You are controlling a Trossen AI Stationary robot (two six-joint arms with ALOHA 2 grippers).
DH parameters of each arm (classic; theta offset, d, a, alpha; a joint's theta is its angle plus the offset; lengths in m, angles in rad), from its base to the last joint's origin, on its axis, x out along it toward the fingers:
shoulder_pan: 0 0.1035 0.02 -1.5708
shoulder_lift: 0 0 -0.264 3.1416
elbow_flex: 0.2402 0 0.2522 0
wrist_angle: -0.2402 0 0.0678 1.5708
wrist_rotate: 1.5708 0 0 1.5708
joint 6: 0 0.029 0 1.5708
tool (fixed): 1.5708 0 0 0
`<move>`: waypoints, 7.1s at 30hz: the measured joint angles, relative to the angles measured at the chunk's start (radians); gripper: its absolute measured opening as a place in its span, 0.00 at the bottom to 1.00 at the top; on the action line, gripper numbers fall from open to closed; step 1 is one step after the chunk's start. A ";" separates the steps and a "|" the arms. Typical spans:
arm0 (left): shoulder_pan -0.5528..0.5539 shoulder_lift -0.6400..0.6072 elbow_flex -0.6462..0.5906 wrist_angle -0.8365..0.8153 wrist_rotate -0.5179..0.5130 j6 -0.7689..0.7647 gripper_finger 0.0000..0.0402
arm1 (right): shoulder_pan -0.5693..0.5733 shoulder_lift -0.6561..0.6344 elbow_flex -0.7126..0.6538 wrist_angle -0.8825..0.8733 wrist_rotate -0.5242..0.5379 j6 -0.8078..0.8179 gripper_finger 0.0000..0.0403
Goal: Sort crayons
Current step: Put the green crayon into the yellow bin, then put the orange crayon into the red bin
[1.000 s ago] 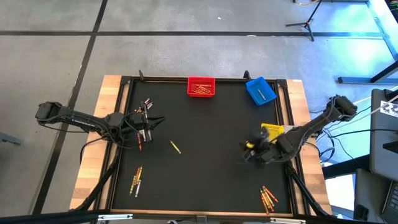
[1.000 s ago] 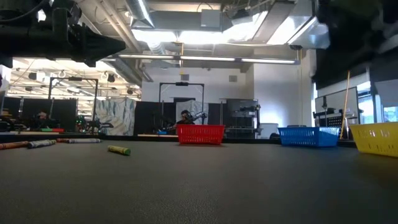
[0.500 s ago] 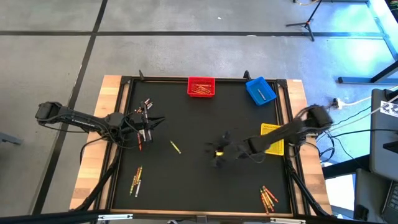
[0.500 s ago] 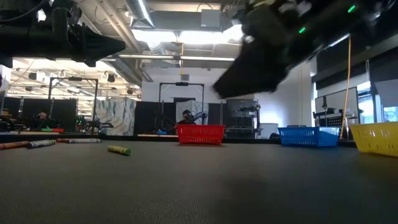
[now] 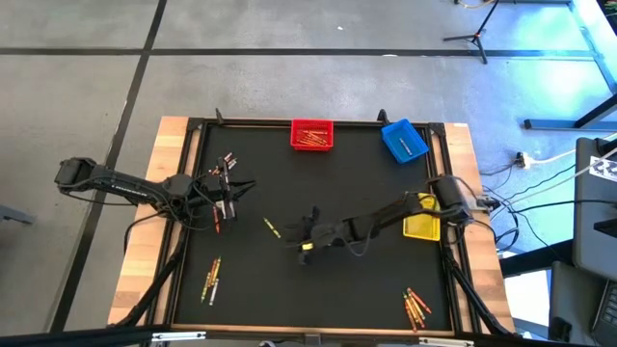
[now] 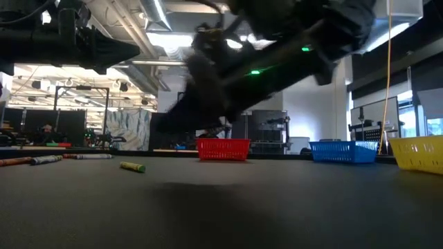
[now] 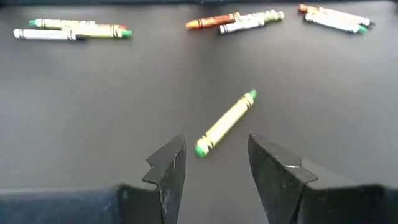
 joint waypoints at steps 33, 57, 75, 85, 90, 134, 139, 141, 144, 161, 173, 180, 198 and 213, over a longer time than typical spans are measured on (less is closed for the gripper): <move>0.000 0.000 0.000 -0.001 -0.003 0.001 0.06 | -0.046 0.176 0.233 -0.235 -0.048 0.064 0.34; 0.000 0.000 0.000 -0.001 -0.001 -0.001 0.06 | -0.043 0.129 0.228 -0.329 -0.059 -0.001 0.04; 0.000 0.000 0.000 -0.005 0.003 -0.003 0.06 | 0.026 -0.114 0.230 -0.729 0.055 0.155 0.05; -0.001 0.000 0.000 -0.005 0.003 -0.003 0.06 | 0.091 -0.246 0.230 -1.109 0.196 0.349 0.05; -0.001 0.000 0.000 -0.005 0.003 -0.003 0.06 | 0.133 -0.302 0.230 -1.329 0.269 0.513 0.05; 0.000 0.000 0.000 -0.005 0.002 -0.002 0.06 | 0.285 -0.743 -0.249 -1.918 -0.100 1.507 0.05; 0.000 0.000 0.000 -0.005 0.002 -0.002 0.06 | 0.284 -0.743 -0.249 -1.917 -0.110 1.518 0.05; 0.000 0.000 0.000 -0.005 0.002 -0.002 0.06 | 0.284 -0.743 -0.249 -1.918 -0.133 1.518 0.05; 0.000 0.000 0.000 -0.005 0.002 -0.002 0.06 | 0.284 -0.743 -0.249 -1.918 -0.143 1.518 0.05; 0.000 0.000 0.000 -0.005 0.002 -0.003 0.06 | 0.286 -0.742 -0.159 -1.928 -0.229 1.438 0.35; 0.000 0.000 0.000 0.076 0.197 0.078 0.06 | 0.567 -0.707 -0.089 -1.494 -0.320 1.543 0.34; 0.000 0.000 0.000 0.079 0.224 0.070 0.06 | 0.738 -0.572 -0.098 -1.444 -0.448 1.661 0.34; 0.000 0.000 0.000 0.113 0.153 0.080 0.06 | 0.839 -0.386 -0.098 -1.290 -0.431 1.598 0.34; 0.000 0.000 0.000 0.112 0.150 0.080 0.06 | 0.840 -0.351 -0.098 -1.442 -0.395 1.598 0.34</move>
